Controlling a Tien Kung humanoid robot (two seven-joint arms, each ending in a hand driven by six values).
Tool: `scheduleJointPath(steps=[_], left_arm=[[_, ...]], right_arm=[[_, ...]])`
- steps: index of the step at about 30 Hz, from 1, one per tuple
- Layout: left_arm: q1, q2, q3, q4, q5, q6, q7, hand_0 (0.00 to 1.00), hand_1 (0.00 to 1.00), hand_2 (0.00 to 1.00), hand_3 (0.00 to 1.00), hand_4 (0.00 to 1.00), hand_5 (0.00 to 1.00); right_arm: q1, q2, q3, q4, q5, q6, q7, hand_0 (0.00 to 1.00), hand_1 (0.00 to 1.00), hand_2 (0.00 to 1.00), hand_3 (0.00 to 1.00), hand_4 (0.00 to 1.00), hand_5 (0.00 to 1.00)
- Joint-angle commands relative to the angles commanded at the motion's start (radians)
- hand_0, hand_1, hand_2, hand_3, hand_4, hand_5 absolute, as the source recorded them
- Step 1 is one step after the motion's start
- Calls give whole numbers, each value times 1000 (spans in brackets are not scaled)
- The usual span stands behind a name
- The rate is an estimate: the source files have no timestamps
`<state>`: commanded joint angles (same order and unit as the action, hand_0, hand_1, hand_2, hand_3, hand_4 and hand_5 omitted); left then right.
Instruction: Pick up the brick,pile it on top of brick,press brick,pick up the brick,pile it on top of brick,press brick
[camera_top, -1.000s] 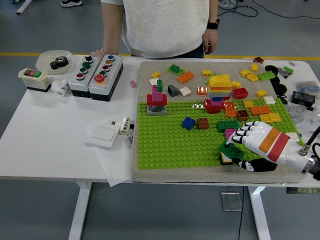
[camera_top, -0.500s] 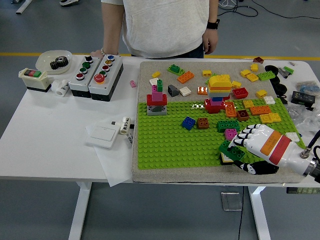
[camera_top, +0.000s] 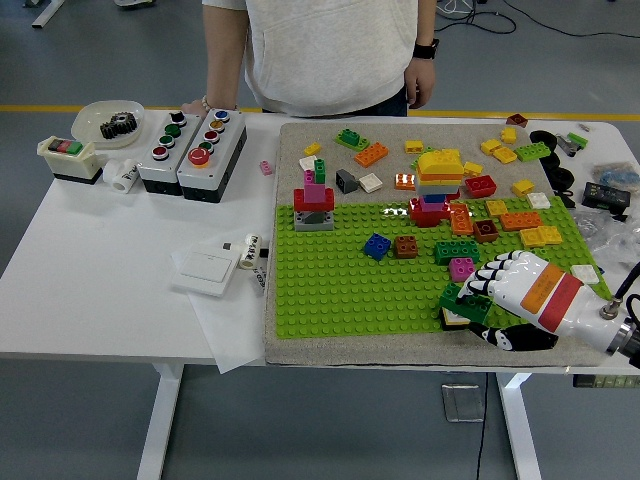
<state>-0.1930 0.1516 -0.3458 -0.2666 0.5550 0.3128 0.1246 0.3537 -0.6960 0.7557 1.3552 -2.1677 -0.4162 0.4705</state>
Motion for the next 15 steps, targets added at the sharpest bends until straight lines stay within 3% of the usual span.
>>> scheduleJointPath(steps=[2, 3, 15], left_arm=[[1, 0, -1, 0, 2, 0, 0, 779, 788, 776, 626, 682, 639], [1, 0, -1, 0, 2, 0, 0, 782, 788, 776, 625, 682, 638], [4, -1, -3, 0, 7, -1, 1, 783, 789, 776, 625, 681, 638]], right_arm=[[0, 0, -1, 1, 1, -1, 0, 400, 491, 576, 601, 656, 303], [0, 0, -2, 1, 1, -1, 0, 346, 475, 567, 600, 639, 302], [0, 1, -5, 5, 2, -4, 2, 291, 441, 545, 602, 610, 298]])
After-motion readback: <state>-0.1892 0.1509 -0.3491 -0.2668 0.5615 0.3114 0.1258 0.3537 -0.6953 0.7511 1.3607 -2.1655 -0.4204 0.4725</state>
